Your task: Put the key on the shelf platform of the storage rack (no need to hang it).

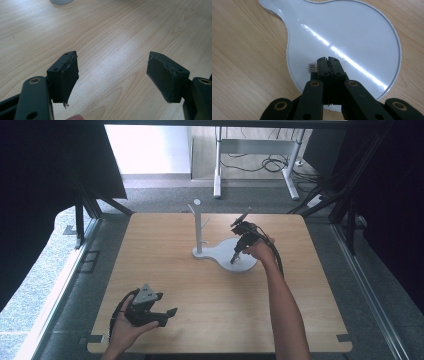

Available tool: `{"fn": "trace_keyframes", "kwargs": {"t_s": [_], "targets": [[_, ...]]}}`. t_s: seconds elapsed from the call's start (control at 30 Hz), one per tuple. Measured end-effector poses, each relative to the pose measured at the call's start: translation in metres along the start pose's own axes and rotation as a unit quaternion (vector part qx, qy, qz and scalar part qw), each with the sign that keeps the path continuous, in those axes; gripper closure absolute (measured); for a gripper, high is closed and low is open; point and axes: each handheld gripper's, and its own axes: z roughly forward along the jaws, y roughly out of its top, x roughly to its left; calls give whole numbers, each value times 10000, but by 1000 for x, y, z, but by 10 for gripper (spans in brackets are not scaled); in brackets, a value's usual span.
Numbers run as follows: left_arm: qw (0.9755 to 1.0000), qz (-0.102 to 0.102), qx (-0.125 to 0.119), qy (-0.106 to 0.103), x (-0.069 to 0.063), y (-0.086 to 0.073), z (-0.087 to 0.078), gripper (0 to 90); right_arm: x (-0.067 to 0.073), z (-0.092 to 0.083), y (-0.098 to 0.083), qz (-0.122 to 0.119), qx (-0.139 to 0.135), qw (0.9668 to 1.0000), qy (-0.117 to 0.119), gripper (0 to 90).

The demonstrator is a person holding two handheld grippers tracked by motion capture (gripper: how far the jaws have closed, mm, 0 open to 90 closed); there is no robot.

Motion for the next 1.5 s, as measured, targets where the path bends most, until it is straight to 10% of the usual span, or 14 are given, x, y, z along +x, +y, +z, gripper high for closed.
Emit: {"fn": "trace_keyframes", "kwargs": {"t_s": [0.97,1.5], "targets": [[10000,32,62,-3,-3,0,5,255,-2,35,-6,254,-5,9989,-391,875],[9999,59,91,-31,-5,0,6,254,4,19,-8,252,-268,9983,-441,580]]}}
